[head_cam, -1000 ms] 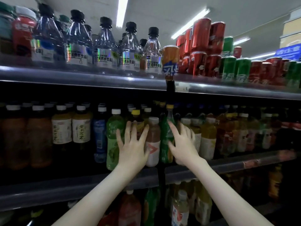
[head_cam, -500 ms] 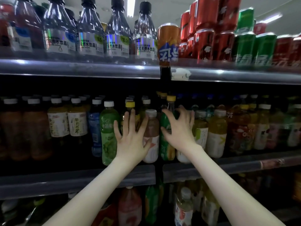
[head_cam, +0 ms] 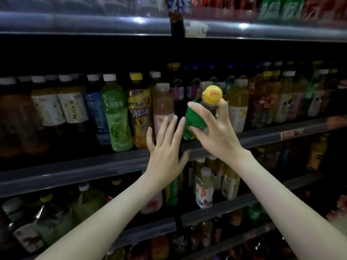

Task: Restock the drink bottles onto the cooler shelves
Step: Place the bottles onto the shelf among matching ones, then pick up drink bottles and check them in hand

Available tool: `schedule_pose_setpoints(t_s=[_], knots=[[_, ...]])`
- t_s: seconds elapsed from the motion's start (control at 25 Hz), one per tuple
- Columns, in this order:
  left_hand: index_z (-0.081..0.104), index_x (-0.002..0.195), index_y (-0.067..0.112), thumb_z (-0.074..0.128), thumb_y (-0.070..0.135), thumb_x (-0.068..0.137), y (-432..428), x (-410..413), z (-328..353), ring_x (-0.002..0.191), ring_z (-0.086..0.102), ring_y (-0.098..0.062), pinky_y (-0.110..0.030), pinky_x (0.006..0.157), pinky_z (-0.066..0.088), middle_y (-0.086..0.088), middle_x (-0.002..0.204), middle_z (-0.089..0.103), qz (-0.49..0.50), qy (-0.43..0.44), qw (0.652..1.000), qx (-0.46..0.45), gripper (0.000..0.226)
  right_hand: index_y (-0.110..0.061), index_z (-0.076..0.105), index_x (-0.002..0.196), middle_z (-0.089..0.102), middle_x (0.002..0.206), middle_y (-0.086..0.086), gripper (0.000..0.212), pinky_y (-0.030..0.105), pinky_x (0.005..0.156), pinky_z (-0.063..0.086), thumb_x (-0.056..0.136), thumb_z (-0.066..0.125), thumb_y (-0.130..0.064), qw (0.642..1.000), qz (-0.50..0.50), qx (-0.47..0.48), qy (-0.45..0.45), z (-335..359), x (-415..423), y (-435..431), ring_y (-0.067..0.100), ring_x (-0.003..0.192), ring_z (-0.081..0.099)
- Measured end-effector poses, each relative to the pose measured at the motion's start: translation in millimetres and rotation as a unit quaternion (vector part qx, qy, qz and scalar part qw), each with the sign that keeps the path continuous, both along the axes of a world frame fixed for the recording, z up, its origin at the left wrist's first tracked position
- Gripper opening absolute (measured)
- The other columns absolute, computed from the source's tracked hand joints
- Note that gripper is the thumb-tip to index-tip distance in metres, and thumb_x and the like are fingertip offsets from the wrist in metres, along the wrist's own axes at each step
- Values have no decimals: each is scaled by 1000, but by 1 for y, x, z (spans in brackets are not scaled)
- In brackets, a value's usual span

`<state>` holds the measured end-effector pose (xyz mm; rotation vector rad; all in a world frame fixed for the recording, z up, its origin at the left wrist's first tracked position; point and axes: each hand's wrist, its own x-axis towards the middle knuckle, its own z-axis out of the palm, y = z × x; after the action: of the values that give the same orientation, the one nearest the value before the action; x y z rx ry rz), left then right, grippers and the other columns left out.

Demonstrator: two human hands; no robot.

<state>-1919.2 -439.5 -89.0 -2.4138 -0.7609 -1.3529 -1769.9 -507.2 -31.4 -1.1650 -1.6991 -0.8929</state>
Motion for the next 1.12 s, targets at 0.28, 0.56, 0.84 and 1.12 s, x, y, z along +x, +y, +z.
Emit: schedule_pose_setpoints(t_s=[0.28, 0.56, 0.84, 1.12], knots=[[48, 123, 13, 62, 26, 81, -15, -38, -135, 105, 50, -30, -38, 88, 34, -9, 122, 46, -46, 57, 997, -10, 47, -16, 46, 116, 34, 121, 23, 57, 11, 108, 25, 72, 81, -7, 999, 20, -3, 34, -50, -18, -87, 1, 129, 29], [49, 129, 20, 81, 19, 59, 10, -39, -196, 105, 51, -36, -48, 92, 30, -23, 119, 58, 79, 200, 974, -64, 78, -32, 47, 123, 19, 121, -23, 56, 22, 92, 45, 80, 76, -13, 943, 36, -267, 197, -210, -11, -57, 3, 103, 40], [50, 132, 14, 82, 11, 53, 32, -8, -214, 105, 56, -43, -49, 93, 46, -29, 122, 56, 114, 179, 973, -91, 86, -31, 43, 124, 24, 132, -3, 55, 46, 101, 44, 82, 74, -13, 952, 17, -226, 204, -265, 2, 13, 26, 123, 36], [25, 148, 11, 63, -7, 78, 41, 24, -219, 117, 46, -56, -50, 84, 51, -34, 145, 26, 64, 66, 959, -267, 82, -23, 45, 138, 23, 147, 18, 58, 44, 113, 31, 86, 68, -12, 920, -3, -321, 223, -262, 18, 62, 36, 137, 28]])
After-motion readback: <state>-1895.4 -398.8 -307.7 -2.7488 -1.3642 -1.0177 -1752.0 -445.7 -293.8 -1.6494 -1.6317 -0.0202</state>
